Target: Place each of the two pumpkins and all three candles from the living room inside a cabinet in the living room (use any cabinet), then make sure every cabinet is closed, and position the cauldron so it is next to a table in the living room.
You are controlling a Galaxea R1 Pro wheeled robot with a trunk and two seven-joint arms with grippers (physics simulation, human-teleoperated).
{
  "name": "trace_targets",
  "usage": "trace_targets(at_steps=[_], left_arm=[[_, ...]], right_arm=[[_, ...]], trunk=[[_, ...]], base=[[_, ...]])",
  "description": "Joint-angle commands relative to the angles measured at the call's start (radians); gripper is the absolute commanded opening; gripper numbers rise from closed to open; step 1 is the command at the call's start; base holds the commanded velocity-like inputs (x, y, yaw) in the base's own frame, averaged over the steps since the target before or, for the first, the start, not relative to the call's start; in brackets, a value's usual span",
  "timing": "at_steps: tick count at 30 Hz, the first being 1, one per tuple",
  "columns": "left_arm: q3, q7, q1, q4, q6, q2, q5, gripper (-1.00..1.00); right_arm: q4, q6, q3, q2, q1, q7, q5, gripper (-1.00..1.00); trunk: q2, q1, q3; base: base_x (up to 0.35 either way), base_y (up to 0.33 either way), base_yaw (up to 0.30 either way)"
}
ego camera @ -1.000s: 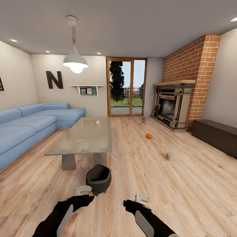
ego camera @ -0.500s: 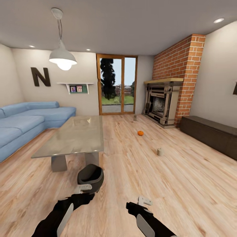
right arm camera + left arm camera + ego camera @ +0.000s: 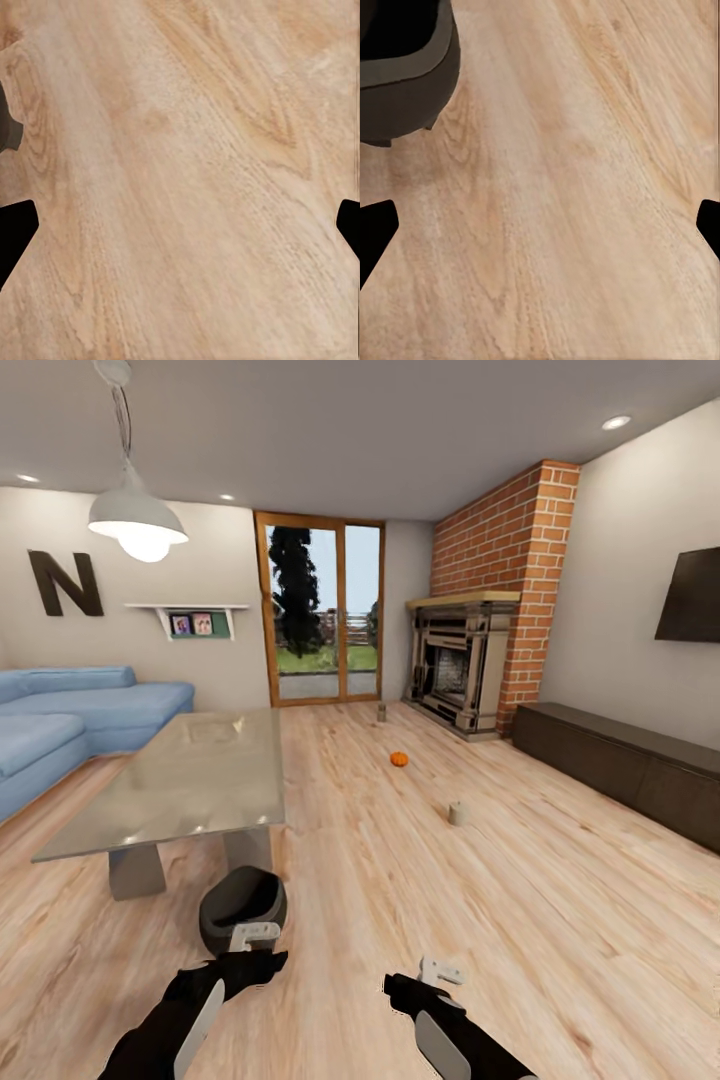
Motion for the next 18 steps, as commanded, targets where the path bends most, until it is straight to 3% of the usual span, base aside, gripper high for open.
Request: trace_targets(at_steps=[1, 4, 8, 18], left_arm=[[-0.003, 0.003, 0.000, -0.002, 0.006, 0.001, 0.009, 1.00], [-0.004, 0.003, 0.000, -0.001, 0.006, 0.001, 0.007, 1.00], [-0.004, 0.003, 0.000, -0.001, 0.006, -0.001, 0.006, 1.00], [-0.006, 0.004, 0.000, 0.007, 0.006, -0.005, 0.007, 1.00]], right_arm=[[-0.001, 0.002, 0.007, -0.002, -0.001, -0.009, -0.004, 1.00], [0.020, -0.001, -0.003, -0.003, -0.001, -0.008, -0.008, 1.00], [0.050, -0.002, -0.047, -0.005, -0.001, -0.004, -0.022, 1.00], [0.054, -0.002, -0.055, -0.004, -0.001, -0.003, -0.024, 1.00]], trunk=[[-0.001, 0.000, -0.002], [-0.001, 0.000, -0.006], [-0.001, 0.000, -0.011], [-0.001, 0.000, -0.024]], base=[[0.299, 0.000, -0.208], [0.311, -0.026, -0.208], [0.300, -0.162, -0.208], [0.286, -0.222, -0.203]])
